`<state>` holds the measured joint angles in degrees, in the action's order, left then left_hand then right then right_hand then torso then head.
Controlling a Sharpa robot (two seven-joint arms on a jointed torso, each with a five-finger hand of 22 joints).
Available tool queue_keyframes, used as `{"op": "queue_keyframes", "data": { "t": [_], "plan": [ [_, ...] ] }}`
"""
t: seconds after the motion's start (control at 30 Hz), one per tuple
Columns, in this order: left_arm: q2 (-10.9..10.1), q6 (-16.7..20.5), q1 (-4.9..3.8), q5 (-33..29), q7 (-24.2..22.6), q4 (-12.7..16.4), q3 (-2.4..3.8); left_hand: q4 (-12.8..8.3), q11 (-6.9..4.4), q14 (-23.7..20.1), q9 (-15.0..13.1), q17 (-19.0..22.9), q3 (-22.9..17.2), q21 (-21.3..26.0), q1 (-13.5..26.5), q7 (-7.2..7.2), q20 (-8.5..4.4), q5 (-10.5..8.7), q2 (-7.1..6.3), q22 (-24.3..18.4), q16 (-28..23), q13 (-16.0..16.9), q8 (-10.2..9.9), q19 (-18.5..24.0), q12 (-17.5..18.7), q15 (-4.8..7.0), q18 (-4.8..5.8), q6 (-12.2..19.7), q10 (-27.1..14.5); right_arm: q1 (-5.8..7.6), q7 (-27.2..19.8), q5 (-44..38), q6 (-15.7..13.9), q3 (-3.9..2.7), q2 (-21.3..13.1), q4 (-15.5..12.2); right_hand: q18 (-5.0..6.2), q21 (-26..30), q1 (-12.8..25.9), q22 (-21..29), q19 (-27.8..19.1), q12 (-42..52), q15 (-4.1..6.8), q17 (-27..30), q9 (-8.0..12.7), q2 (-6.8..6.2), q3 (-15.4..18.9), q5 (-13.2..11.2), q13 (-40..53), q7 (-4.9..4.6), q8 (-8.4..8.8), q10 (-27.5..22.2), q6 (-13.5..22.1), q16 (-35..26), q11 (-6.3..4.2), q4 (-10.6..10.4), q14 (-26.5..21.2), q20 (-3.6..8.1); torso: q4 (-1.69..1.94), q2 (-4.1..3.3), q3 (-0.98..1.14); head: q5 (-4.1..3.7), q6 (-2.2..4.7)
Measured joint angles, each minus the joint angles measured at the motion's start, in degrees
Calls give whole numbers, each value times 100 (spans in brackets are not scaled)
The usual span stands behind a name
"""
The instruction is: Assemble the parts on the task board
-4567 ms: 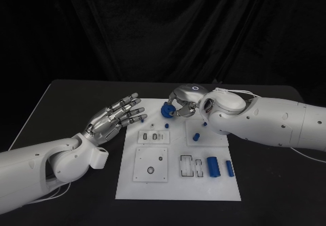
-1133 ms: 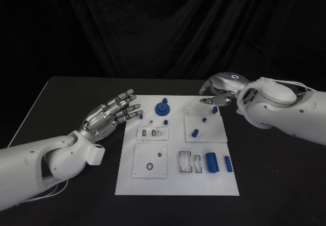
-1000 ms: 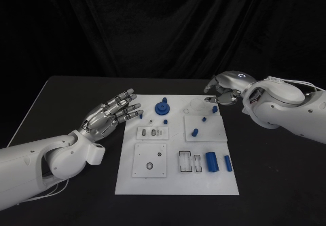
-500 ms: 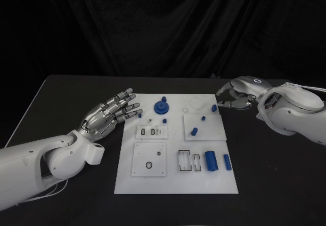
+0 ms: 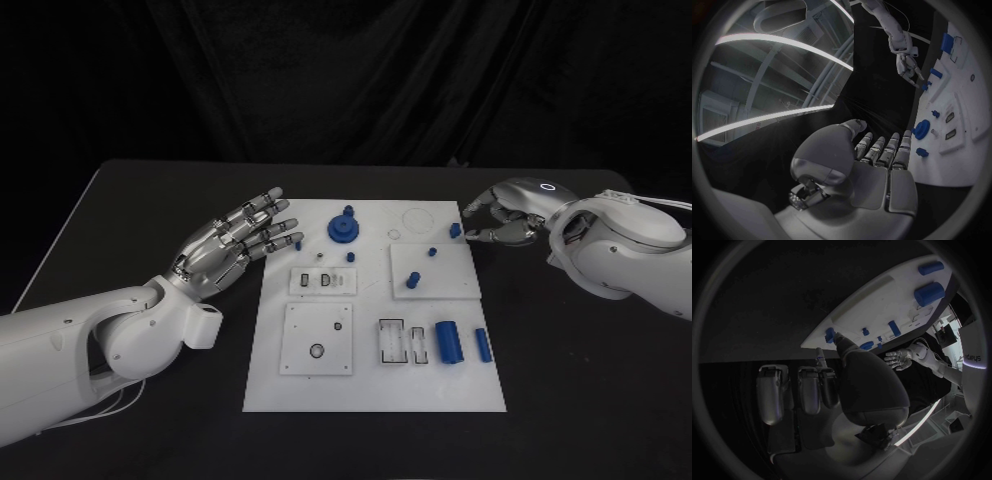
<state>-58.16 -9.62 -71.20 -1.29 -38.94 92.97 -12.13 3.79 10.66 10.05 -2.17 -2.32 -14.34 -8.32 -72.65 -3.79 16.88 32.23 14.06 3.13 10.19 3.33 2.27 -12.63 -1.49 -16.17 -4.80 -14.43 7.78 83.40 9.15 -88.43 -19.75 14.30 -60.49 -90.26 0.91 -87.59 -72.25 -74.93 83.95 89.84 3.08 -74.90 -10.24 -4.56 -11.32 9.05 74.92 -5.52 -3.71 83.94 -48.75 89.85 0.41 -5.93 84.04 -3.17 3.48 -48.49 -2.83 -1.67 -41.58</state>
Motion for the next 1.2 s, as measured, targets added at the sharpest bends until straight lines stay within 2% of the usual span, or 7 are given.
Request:
{"op": "queue_keyframes", "data": {
  "t": [0.33,0.43,0.73,1.2],
  "plan": [
    [2,-4,5,0,0,-9,0,-16,0,0,0,0,-16,0,0,0,0,0,0,0,0,0,0,0,0,0,0,0,0,-52,-15,11,33,0,148,132,0,0,-39,0,0,0,0,0,7,-2,0,0,-1,-3,0,0,3,0,0,0,0,0,1,-1,4,8,-9],
    [2,-5,6,0,0,-10,0,-15,0,0,0,0,-16,0,0,0,0,0,0,0,0,0,0,0,0,0,0,0,0,-58,-18,12,34,0,177,161,0,0,-83,1,0,0,0,0,6,-4,0,0,-1,-45,-29,0,-39,0,0,0,0,0,1,-3,4,8,-9],
    [11,-11,10,-1,0,-15,0,-6,0,0,0,0,-25,0,0,0,0,0,0,0,0,-1,0,0,0,0,0,0,0,-81,-18,15,57,0,277,238,0,17,-164,1,0,0,0,0,8,11,0,69,-1,-86,-29,0,-80,0,0,0,0,0,4,-5,3,-6,-1],
    [19,-31,14,-1,0,-24,0,1,0,0,0,1,-31,0,0,0,0,0,0,0,0,-1,0,0,0,0,0,0,0,-101,-17,19,86,-1,408,353,0,49,-196,1,0,0,0,0,11,-9,0,112,-2,-67,-29,0,-102,0,0,0,0,0,-6,-1,-1,12,-19]
  ]
}}
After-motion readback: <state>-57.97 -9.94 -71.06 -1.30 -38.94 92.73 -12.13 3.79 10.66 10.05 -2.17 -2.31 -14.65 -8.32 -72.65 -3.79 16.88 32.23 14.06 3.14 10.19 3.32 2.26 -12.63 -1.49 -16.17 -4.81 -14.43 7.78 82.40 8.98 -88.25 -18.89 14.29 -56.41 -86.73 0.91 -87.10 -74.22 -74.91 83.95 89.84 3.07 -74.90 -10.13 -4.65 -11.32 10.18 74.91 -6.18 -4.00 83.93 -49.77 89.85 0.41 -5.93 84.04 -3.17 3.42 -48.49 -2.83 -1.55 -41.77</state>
